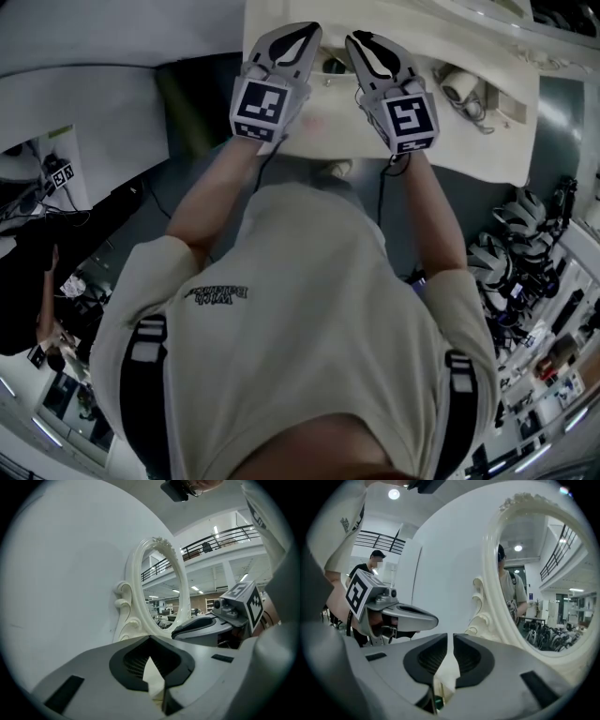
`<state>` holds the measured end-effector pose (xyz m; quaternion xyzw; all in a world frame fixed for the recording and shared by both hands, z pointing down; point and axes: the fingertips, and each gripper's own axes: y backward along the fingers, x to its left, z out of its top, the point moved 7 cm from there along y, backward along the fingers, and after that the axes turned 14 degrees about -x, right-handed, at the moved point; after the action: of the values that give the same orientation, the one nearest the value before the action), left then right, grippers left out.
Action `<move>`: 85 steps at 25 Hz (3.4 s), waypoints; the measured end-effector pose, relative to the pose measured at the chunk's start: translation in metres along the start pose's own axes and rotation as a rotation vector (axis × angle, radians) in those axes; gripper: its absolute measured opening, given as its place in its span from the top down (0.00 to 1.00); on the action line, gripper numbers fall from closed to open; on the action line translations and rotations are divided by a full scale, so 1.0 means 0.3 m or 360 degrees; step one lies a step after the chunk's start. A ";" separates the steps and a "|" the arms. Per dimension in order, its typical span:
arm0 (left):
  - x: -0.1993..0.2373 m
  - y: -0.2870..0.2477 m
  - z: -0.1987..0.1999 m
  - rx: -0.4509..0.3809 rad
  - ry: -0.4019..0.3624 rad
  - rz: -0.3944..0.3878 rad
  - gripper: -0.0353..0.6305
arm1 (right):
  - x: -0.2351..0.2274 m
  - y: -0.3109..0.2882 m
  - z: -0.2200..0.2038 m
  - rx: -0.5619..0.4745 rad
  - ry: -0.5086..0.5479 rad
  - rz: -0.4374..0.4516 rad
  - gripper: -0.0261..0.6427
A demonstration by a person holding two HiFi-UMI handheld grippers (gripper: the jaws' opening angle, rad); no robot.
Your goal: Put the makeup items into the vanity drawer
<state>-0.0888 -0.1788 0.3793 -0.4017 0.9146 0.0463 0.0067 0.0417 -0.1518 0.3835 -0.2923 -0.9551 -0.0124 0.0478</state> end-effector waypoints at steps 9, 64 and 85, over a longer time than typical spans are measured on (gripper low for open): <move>-0.099 -0.021 0.294 -0.0230 -0.0059 -0.0199 0.93 | -0.022 0.171 0.324 -0.0349 0.0009 -0.0201 0.95; -0.562 0.019 0.500 -0.0362 0.0076 -0.0669 0.93 | 0.028 0.789 0.474 -0.0476 -0.0045 -0.0633 0.95; -0.285 0.068 0.316 -0.0149 -0.0082 -0.0314 0.93 | 0.085 0.407 0.294 -0.0254 -0.0163 -0.0118 0.95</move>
<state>-0.0483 -0.0936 0.2907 -0.4885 0.8669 0.0984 0.0160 0.0817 -0.0318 0.2977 -0.2599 -0.9624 -0.0752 -0.0250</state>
